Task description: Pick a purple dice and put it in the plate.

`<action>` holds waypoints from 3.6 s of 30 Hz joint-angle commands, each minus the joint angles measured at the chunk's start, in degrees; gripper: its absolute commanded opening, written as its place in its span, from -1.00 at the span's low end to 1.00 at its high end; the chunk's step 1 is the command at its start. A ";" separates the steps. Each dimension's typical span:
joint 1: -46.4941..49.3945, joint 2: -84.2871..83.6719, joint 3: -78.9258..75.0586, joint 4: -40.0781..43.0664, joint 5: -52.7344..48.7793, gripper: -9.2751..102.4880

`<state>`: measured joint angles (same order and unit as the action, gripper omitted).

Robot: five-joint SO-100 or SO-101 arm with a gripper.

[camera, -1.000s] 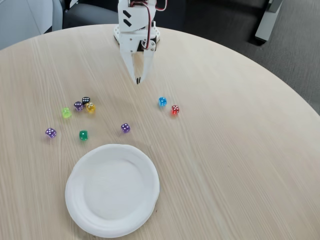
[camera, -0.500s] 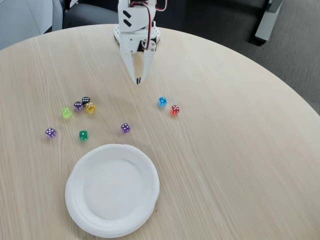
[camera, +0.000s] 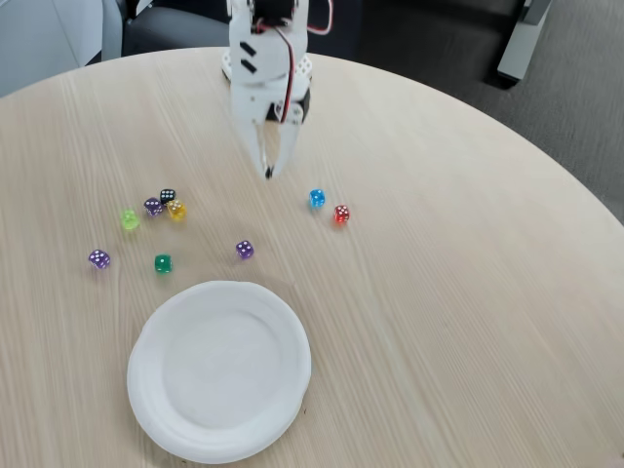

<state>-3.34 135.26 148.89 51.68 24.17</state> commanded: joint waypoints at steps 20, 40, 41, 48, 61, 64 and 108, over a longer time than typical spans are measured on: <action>0.62 -29.71 -16.44 -18.02 10.46 -0.80; 0.62 -30.23 -17.58 -16.35 17.05 -0.69; 0.62 -30.23 -19.07 -15.03 18.02 -0.69; 0.35 -32.52 -36.04 -6.33 20.74 -0.69; 0.53 -51.50 -58.89 9.67 27.69 -0.65; -0.09 -51.24 -59.24 14.50 29.27 -0.65; 14.15 -64.69 -58.71 21.09 31.55 -0.52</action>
<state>8.96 70.49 90.70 72.51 56.25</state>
